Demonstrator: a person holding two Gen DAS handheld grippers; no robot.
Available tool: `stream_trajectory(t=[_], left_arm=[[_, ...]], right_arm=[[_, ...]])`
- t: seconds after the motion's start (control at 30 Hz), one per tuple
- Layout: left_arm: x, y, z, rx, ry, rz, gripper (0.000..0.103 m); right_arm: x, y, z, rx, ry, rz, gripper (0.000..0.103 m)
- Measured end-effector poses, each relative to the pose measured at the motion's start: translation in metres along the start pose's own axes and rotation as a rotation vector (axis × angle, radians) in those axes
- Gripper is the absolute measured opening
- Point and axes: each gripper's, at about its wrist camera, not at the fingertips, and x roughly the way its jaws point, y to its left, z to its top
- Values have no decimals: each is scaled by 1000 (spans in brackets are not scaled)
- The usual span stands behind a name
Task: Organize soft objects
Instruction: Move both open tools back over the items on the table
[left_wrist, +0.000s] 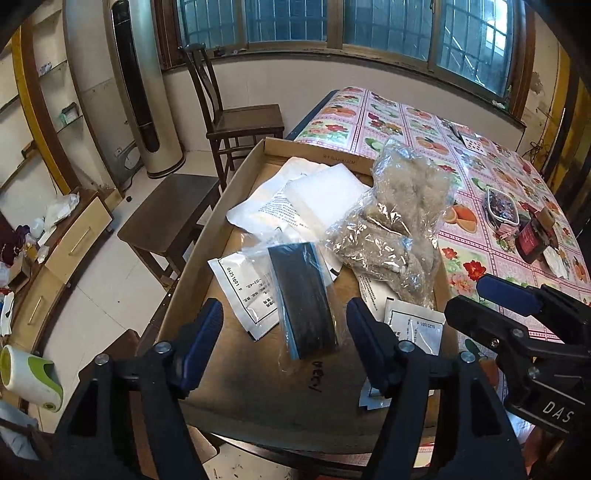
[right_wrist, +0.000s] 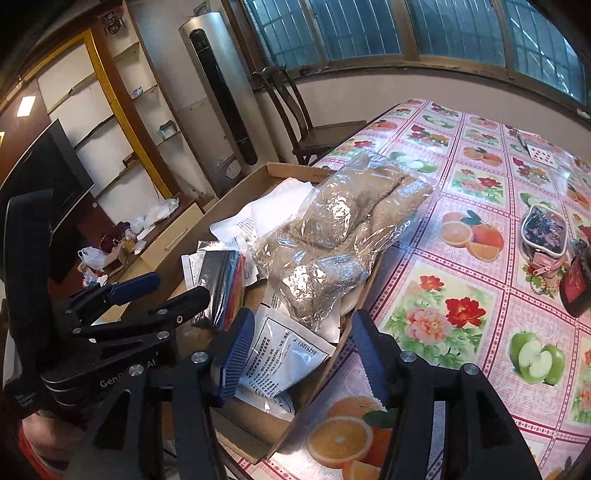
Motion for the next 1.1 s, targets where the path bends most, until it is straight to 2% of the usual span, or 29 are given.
stream_trajectory(t=[0.1, 0.13, 0.2, 0.4, 0.57, 0.73, 1.0, 1.1], left_arm=[[-10, 0, 1, -15, -36, 9, 69], [-14, -1, 1, -20, -49, 12, 70], [-22, -3, 1, -25, -70, 3, 76], [-47, -22, 7, -11, -109, -58, 79], [-56, -47, 10, 15, -140, -78, 79], [-53, -87, 11, 48, -130, -136, 79], [-40, -151, 20, 82, -87, -221, 79], [-31, -175, 27, 106, -68, -226, 79]], right_arm=[[-12, 2, -2, -12, -36, -17, 62], [-16, 3, -2, -16, -46, -24, 67], [-24, 4, -3, -18, -71, -39, 72], [-49, -6, -5, 4, -112, -38, 74], [-75, -28, -15, 8, -155, -107, 77], [-102, -70, -30, 58, -172, -183, 80], [-137, -175, -62, 216, -151, -337, 81], [-146, -208, -68, 271, -141, -374, 81]])
